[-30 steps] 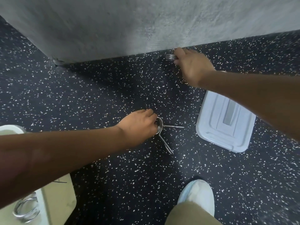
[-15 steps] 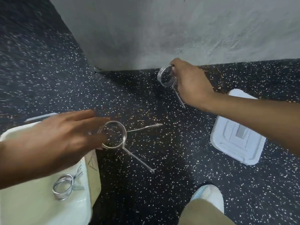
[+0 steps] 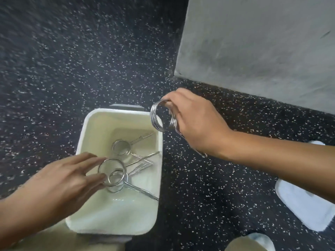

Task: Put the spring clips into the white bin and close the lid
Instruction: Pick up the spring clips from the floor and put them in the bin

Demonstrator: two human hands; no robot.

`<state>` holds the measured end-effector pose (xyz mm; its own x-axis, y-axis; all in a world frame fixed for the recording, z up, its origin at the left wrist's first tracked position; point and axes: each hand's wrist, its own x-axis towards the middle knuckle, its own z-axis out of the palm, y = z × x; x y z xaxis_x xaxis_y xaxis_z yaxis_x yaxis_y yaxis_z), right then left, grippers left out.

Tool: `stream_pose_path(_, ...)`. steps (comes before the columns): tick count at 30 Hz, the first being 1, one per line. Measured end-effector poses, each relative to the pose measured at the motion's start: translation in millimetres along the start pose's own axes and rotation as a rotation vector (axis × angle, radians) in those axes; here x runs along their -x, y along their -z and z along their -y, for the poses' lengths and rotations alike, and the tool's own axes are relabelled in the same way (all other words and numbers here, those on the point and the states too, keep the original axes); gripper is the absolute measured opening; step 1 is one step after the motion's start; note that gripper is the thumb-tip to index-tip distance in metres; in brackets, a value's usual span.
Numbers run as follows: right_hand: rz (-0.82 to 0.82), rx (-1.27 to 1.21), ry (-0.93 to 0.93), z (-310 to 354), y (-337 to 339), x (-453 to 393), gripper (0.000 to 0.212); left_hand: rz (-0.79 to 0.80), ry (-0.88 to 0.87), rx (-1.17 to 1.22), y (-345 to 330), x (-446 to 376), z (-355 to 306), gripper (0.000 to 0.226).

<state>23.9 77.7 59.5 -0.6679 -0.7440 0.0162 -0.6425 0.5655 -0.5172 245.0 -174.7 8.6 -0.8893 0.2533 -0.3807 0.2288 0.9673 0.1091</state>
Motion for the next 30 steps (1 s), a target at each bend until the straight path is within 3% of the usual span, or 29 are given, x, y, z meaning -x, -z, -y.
stream_pose_path(4,0.085,-0.040,0.094,38,-31,-24,0.022,-0.080,-0.059,0.015,13,-9,-14,0.006)
stream_pose_path(7,0.166,0.000,0.124,55,-61,-43,0.019,0.029,-0.071,0.031,-1,-14,-11,0.016)
stream_pose_path(11,0.282,0.122,0.134,63,-99,-61,0.011,0.001,-0.142,-0.022,-5,-27,-13,0.014)
stream_pose_path(17,0.363,0.300,0.111,54,-130,-61,0.032,0.097,-0.152,-0.082,-26,-43,-13,0.028)
stream_pose_path(21,0.473,0.394,0.102,55,-140,-60,0.029,0.201,-0.137,-0.175,-27,-49,-21,0.004)
stream_pose_path(25,0.547,0.422,0.095,61,-149,-57,0.028,0.305,-0.098,-0.212,-28,-54,-28,0.025)
stream_pose_path(30,0.545,0.397,0.078,58,-153,-55,0.029,0.271,-0.062,-0.207,-32,-53,-28,0.030)
